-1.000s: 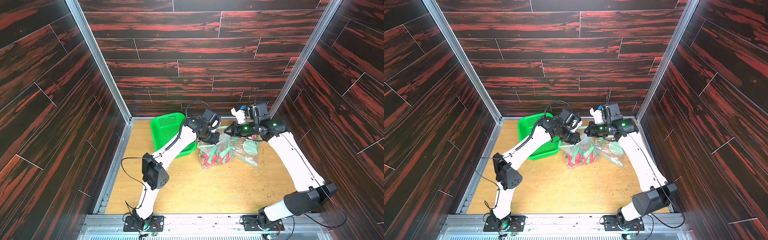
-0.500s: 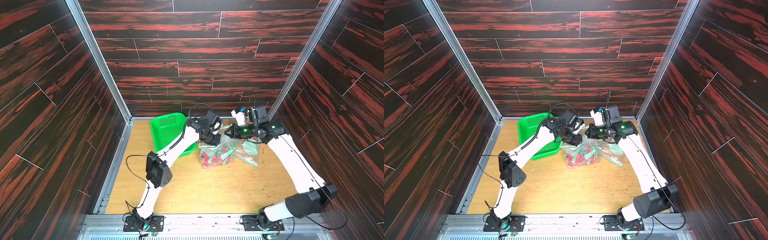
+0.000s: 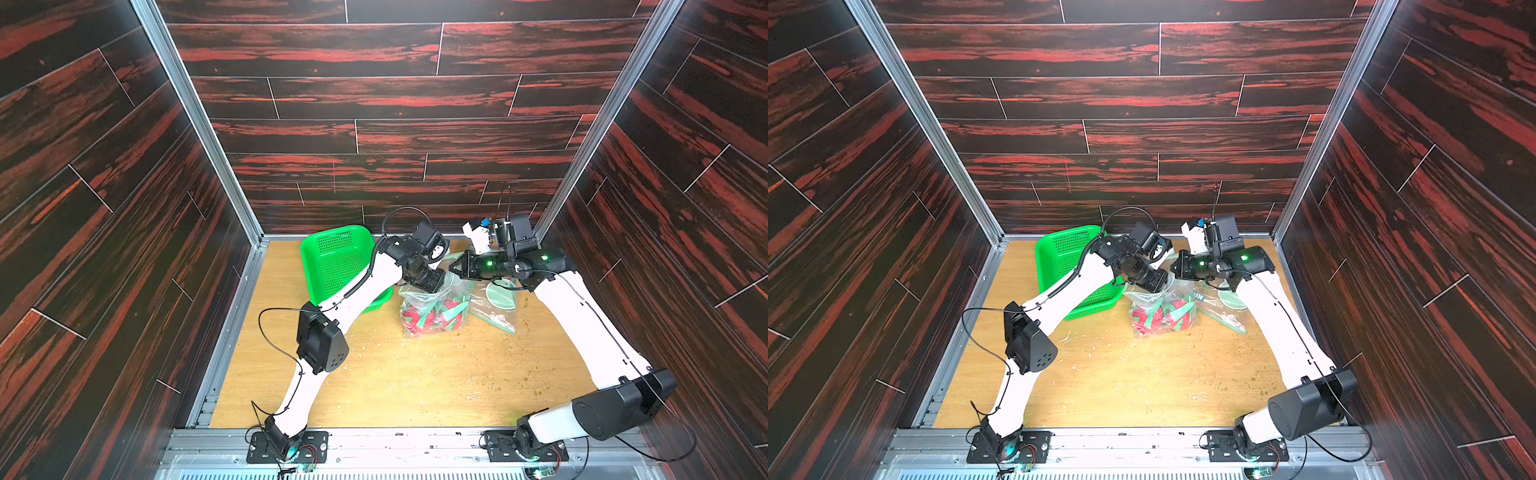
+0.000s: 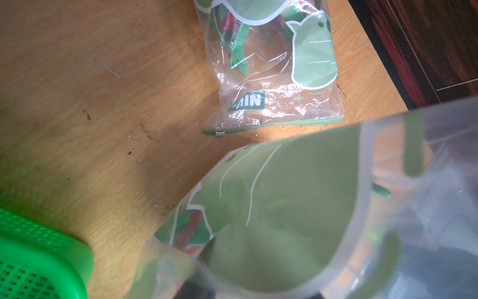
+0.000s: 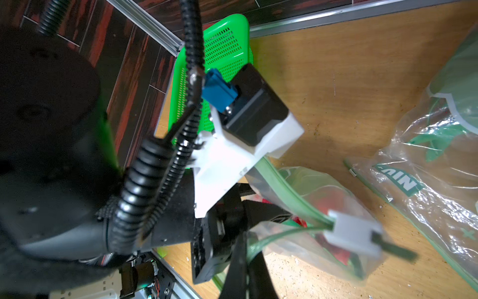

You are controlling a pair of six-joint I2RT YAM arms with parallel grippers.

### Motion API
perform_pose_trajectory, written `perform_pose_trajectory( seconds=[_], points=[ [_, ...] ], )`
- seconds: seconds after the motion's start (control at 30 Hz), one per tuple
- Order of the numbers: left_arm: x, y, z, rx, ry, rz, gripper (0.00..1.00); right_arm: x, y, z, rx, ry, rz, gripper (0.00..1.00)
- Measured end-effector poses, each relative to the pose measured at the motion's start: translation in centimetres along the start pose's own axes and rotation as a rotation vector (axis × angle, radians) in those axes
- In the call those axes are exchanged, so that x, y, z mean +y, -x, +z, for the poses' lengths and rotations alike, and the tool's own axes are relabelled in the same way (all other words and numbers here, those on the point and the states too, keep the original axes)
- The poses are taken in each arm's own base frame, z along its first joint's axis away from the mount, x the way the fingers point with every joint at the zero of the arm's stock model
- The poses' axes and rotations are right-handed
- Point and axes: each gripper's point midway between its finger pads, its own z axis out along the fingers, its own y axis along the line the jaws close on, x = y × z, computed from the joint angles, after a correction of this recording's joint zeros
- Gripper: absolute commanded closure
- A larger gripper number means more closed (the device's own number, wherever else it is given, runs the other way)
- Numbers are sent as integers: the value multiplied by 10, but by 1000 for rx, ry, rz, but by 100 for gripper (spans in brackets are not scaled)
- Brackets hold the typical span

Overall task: Open the zip-top bag and take out the dragon fruit
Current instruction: Pick up the dragon fruit from the zipper food storage bag.

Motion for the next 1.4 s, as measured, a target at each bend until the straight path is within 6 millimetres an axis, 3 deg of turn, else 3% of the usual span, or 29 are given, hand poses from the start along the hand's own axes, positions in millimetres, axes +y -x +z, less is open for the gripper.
perform_pose_trajectory(
  seconds=[0.37, 0.63, 0.73, 0.97, 1.4],
  points=[
    [-1, 0, 14, 10, -20, 27, 64, -15, -6, 8, -3, -55, 28, 100],
    [-6, 6, 11, -15, -41, 56, 83, -19, -7, 8, -10, -71, 37, 100],
    [-8, 8, 11, -23, -49, 68, 84, -20, -6, 7, -14, -77, 37, 100],
    [-10, 3, 10, 0, -66, 86, 70, -21, -6, 3, -25, -92, 34, 100],
    [-11, -13, 16, 53, -88, 178, 62, -25, -11, 4, -14, -106, 35, 100]
  ],
)
